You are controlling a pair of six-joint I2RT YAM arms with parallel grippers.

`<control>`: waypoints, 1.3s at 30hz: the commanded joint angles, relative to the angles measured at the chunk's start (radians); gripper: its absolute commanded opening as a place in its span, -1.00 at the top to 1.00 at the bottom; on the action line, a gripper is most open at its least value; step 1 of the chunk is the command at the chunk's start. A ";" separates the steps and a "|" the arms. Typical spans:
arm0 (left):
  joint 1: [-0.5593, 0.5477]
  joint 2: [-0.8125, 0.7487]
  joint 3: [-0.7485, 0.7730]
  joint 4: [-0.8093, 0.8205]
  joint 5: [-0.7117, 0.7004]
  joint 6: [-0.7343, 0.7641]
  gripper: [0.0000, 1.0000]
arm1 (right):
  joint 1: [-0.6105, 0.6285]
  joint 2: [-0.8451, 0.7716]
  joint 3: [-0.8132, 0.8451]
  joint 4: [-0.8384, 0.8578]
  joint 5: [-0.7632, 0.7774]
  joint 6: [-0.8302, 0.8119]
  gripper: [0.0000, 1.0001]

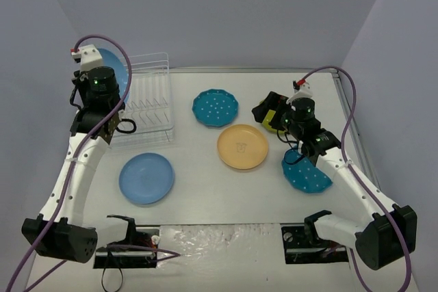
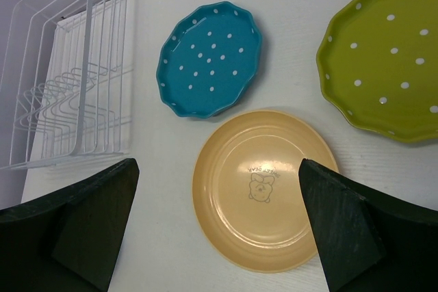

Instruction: Load the plates into the dish rack

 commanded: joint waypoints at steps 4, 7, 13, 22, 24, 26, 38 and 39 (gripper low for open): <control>0.216 0.092 -0.031 0.305 0.034 -0.008 1.00 | 0.009 0.005 0.030 0.100 0.001 -0.054 -1.00; 0.229 0.141 -0.071 0.423 0.022 0.007 1.00 | 0.011 0.000 0.010 0.116 0.003 -0.061 -1.00; 0.252 0.216 -0.134 0.545 0.010 0.038 1.00 | 0.011 0.005 -0.022 0.155 -0.025 -0.062 -1.00; 0.293 0.257 -0.264 0.742 -0.014 0.105 1.00 | 0.011 0.010 -0.053 0.208 -0.070 -0.058 -1.00; 0.306 0.268 -0.264 0.738 -0.007 0.097 1.00 | 0.011 0.010 -0.054 0.210 -0.071 -0.059 -1.00; 0.309 0.279 -0.262 0.742 -0.022 0.097 1.00 | 0.011 0.008 -0.056 0.207 -0.071 -0.059 -1.00; 0.320 0.300 -0.282 0.741 -0.001 0.091 1.00 | 0.011 -0.009 -0.062 0.198 -0.064 -0.055 -1.00; 0.320 0.305 -0.285 0.742 -0.001 0.091 1.00 | 0.011 -0.010 -0.064 0.198 -0.064 -0.053 -1.00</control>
